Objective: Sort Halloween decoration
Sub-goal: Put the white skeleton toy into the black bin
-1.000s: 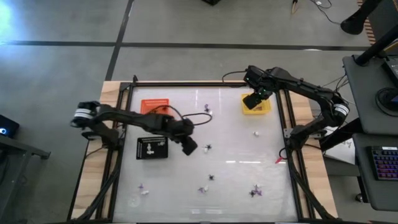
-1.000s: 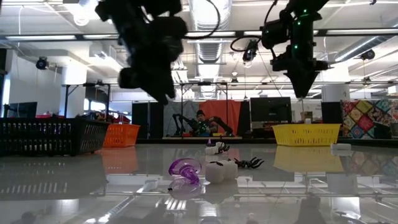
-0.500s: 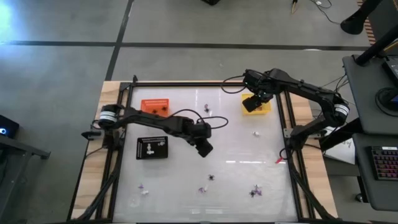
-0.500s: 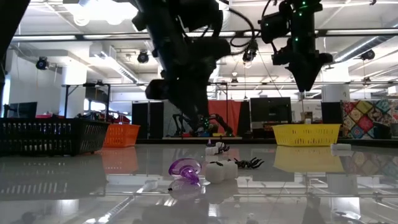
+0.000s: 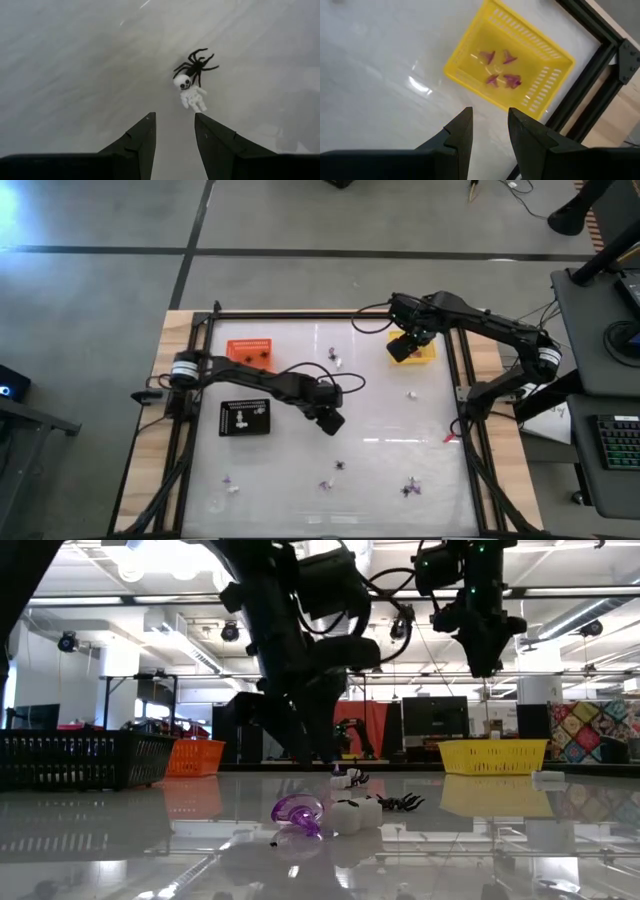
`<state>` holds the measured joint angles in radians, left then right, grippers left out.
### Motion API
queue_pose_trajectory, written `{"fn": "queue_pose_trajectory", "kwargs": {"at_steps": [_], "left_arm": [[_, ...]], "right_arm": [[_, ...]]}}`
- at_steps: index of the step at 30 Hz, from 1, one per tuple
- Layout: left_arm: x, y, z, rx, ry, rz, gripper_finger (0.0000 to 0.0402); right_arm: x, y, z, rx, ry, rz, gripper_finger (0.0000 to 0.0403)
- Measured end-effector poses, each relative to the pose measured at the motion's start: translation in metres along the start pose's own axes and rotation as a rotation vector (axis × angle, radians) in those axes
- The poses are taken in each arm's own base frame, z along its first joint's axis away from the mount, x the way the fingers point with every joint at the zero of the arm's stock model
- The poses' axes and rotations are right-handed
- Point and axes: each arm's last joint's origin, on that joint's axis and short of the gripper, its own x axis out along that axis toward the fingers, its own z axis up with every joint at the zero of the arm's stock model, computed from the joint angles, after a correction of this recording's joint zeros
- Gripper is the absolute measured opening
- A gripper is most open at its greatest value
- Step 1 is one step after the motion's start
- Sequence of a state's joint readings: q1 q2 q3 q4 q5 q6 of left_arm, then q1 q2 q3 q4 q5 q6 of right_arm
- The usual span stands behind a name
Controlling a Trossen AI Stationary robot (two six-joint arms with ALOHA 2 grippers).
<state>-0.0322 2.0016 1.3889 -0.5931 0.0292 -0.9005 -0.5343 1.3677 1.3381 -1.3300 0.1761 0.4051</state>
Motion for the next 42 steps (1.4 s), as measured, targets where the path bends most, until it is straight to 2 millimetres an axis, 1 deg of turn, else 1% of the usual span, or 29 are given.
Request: {"fn": "queue_pose_trajectory", "kwargs": {"at_steps": [4,10,15,20,24,27,32,33,38,42], "left_arm": [[0.003,-0.004,0.003,0.002,-0.007,-0.034,0.0118],[0.01,-0.002,0.004,-0.002,-0.006,-0.035,0.0118],[0.021,-0.004,0.006,-0.004,0.016,-0.084,0.0118],[0.031,-0.004,0.007,-0.035,0.034,-0.065,0.0118],[0.035,-0.003,0.007,-0.037,0.041,-0.055,0.0115],[0.035,-0.002,0.006,-0.019,0.043,-0.043,0.0094],[0.036,0.0,0.005,0.013,0.054,-0.025,0.0023],[0.036,0.0,0.005,0.015,0.055,-0.024,0.0014],[0.035,0.0,0.005,0.05,0.057,-0.024,0.0009],[0.024,-0.001,0.005,0.115,0.076,-0.059,0.0003]], "right_arm": [[0.0,0.0,0.0,-0.008,0.001,-0.001,0.0116],[0.001,0.0,0.0,-0.028,-0.004,-0.006,0.0116],[0.001,0.0,0.0,-0.03,-0.005,-0.007,0.0116],[0.001,0.0,0.0,-0.039,-0.004,-0.007,0.0116],[0.001,0.0,0.0,-0.04,-0.004,-0.007,0.0116],[0.001,0.0,0.0,-0.041,-0.004,-0.007,0.0116],[0.001,0.0,0.0,-0.049,-0.004,-0.007,0.0116],[0.001,0.0,0.0,-0.05,-0.004,-0.007,0.0116],[0.001,0.0,0.0,-0.052,-0.004,-0.007,0.0116],[0.001,0.0,0.0,-0.061,-0.004,-0.007,0.0116]]}}
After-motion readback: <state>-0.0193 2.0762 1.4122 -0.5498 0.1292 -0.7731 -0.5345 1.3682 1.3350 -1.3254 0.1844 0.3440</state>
